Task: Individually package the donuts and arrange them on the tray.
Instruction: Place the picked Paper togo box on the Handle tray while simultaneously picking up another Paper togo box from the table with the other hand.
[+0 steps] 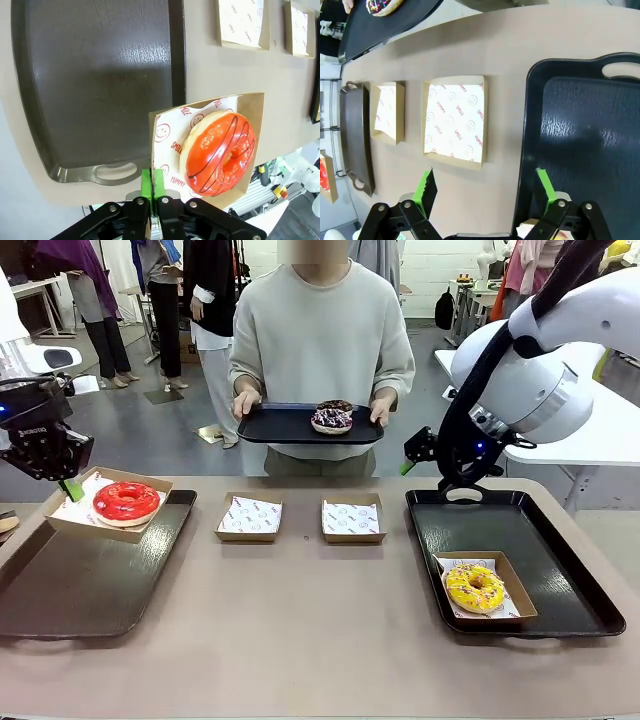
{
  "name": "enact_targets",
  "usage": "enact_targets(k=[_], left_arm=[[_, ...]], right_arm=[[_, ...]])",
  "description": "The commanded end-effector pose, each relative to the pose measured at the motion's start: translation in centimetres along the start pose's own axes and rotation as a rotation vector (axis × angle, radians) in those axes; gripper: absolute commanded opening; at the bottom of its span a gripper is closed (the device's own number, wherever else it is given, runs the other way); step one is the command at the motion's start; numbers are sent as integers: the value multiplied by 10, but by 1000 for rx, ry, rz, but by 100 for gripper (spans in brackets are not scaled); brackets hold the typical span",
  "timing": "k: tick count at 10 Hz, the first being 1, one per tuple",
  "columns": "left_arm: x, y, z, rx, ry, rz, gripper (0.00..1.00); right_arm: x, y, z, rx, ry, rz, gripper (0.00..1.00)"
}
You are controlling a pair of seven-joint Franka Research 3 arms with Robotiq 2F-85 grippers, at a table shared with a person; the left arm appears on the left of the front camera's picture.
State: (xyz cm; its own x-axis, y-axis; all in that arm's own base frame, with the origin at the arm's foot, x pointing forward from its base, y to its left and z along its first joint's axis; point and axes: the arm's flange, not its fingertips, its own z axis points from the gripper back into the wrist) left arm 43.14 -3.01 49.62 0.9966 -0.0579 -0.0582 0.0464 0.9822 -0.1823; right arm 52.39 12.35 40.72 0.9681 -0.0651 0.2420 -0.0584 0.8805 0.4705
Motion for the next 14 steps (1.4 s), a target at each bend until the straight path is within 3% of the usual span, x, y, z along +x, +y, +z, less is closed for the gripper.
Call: enact_targets(k=[1,4,5,6,10,14], left_arm=[[0,-2,2,-1,1,-3,1],[0,-2,2,-1,1,-3,1],[0,0,0,0,0,0,1],[-1,-3,-3,83,12,-28,1],[-26,19,-21,176,16,-48,1],[-32,43,-43,123,-10,-37,1]], right_arm=[[0,-1,2,5,-1,-4,100],[0,0,1,0,-1,0,100],[-1,14,-1,-49,17,57,100],[2,30,-8,-92,40,99,100],[32,83,-66,-232,144,124,100],[38,79,-117,-354,164,95,100]])
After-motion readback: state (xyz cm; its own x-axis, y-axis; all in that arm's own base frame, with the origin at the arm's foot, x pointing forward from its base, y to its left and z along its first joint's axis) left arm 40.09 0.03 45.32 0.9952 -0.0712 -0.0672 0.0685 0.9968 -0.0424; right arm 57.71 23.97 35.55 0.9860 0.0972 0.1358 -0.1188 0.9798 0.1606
